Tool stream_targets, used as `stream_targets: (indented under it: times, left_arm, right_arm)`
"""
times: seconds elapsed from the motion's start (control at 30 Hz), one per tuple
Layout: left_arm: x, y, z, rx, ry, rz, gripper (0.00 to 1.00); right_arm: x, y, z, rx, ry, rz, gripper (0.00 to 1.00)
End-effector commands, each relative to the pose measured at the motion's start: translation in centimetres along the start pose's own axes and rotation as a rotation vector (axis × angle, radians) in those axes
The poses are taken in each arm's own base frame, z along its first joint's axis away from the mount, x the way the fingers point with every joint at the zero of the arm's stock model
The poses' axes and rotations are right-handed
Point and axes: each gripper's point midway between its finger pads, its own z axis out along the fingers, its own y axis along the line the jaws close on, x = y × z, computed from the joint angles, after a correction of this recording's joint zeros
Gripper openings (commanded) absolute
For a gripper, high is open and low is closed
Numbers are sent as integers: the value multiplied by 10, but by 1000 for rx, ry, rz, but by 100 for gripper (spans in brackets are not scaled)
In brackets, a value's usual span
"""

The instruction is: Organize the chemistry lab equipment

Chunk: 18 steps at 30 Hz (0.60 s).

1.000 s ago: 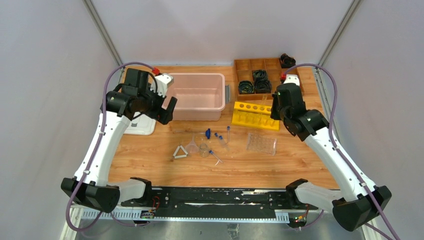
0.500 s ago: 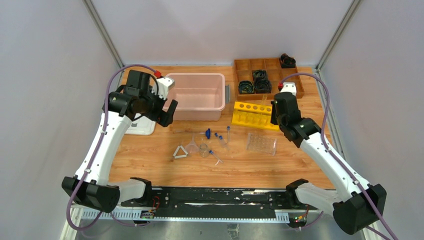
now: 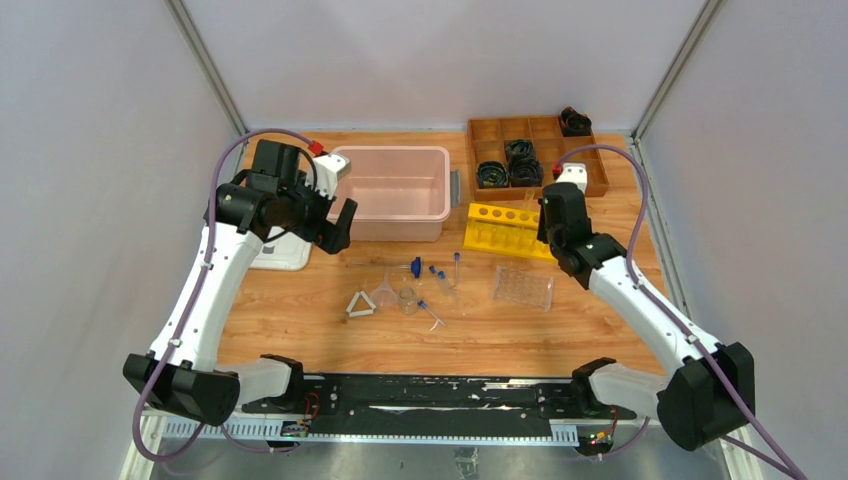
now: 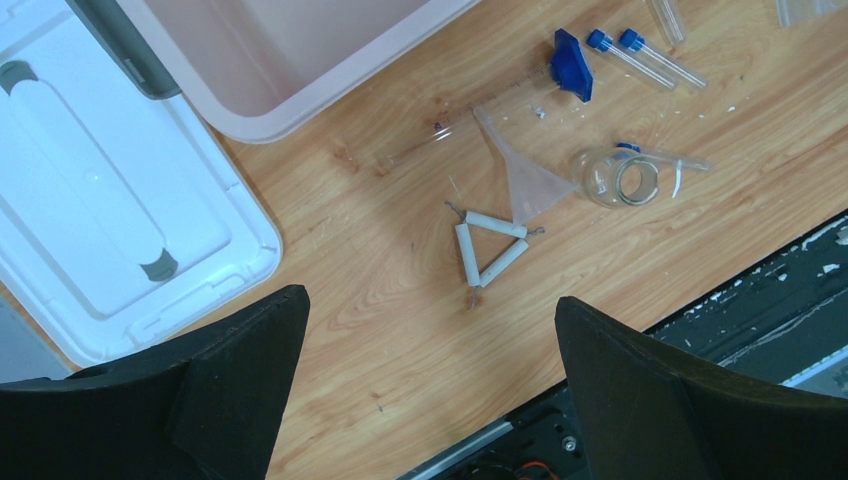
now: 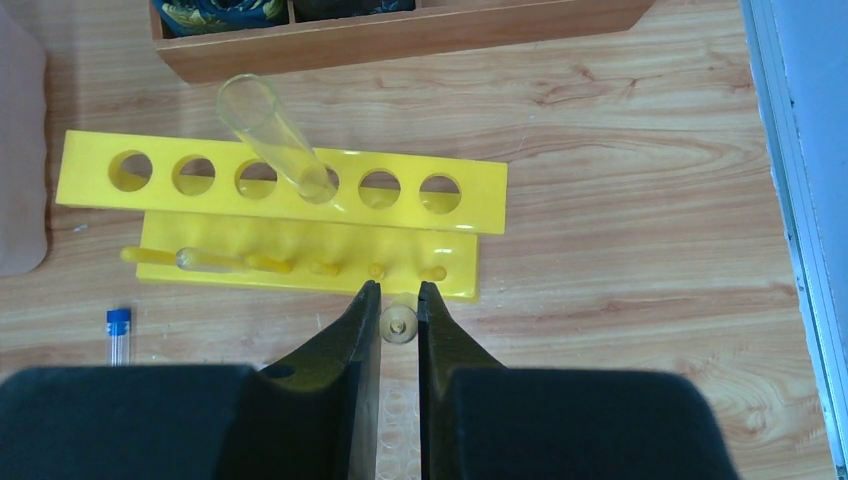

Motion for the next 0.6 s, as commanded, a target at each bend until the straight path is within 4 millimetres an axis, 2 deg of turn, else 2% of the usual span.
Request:
stream_targets:
  times: [0.0, 0.57]
  left_arm:
    - [-9, -9, -12, 25, -52, 12, 100]
    - [-8, -12, -12, 40, -55, 15, 100]
  right_arm:
    - [-6, -2, 13, 16, -30, 47, 0]
    - [11, 9, 28, -12, 22, 57, 0]
